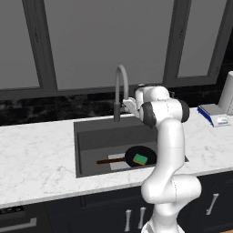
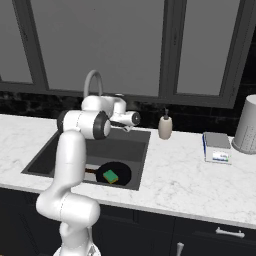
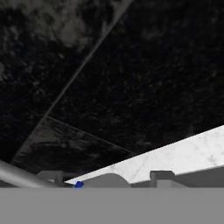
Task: Pick the pan and sponge and place them into the sink. Then turn on the water.
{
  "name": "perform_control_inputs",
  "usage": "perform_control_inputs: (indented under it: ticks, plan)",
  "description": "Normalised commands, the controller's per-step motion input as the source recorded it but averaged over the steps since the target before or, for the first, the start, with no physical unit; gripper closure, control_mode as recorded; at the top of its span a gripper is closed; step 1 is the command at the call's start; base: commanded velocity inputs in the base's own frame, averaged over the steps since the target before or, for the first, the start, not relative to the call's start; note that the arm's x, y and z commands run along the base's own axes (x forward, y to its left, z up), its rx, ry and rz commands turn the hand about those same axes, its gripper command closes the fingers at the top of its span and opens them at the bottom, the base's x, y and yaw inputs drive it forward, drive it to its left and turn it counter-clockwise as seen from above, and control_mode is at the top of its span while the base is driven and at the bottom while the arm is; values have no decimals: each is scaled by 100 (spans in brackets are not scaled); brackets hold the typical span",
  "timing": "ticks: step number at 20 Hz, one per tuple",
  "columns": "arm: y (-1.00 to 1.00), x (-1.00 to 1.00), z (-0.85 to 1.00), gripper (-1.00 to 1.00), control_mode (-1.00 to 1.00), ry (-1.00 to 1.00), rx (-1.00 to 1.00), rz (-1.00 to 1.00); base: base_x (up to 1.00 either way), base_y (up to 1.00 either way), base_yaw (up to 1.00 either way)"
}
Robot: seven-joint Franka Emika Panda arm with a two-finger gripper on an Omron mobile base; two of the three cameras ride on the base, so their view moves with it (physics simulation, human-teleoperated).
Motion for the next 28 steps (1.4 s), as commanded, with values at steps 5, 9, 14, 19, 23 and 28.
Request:
perform_control_inputs:
  ticks: [5,9,14,19,23,28]
  plan:
    - [0,3,-1,100,-100,0,1,0,0,0,0]
    - [0,7,-11,100,-100,-1,12,-5,0,0,0]
    - [0,6,-7,100,-100,0,29,-7,0,0,0]
    - [0,7,0,100,-100,3,27,-14,0,0,0]
    - [-3,11,0,100,-100,9,22,-14,0,0,0]
    - [-6,10,-8,100,-100,11,16,-13,0,0,0]
